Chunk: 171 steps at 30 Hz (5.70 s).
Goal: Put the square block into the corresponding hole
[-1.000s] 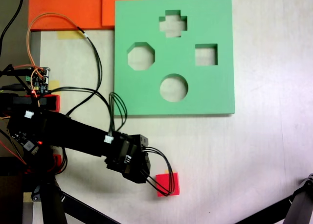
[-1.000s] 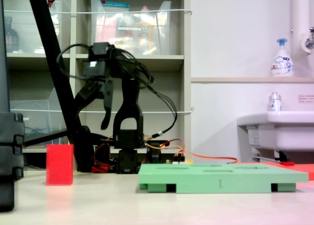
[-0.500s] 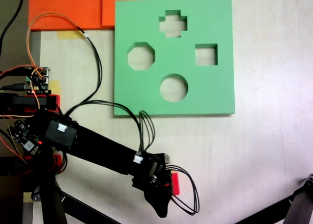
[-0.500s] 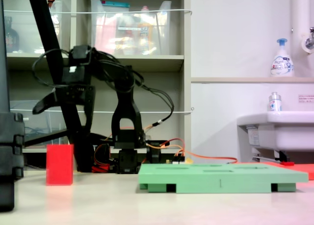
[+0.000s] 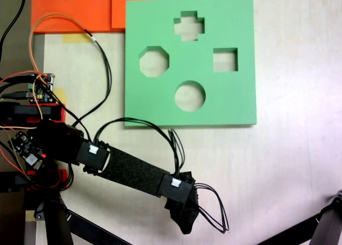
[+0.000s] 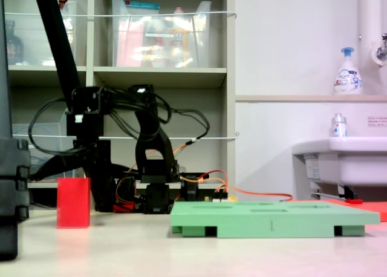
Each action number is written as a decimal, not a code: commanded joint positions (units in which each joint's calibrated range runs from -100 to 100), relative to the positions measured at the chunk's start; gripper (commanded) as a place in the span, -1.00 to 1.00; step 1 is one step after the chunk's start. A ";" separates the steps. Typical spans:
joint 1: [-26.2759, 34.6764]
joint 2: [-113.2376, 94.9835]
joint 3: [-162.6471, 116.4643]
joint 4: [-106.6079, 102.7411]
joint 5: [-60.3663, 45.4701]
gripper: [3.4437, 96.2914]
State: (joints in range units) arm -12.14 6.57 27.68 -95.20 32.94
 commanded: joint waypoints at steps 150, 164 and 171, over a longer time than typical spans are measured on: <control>27.84 31.56 42.51 18.70 34.24 0.49; 29.16 6.84 42.91 9.45 33.65 0.68; 27.74 -22.35 42.71 -4.80 25.45 0.34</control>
State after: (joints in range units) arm 16.43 -5.47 67.56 -94.91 61.71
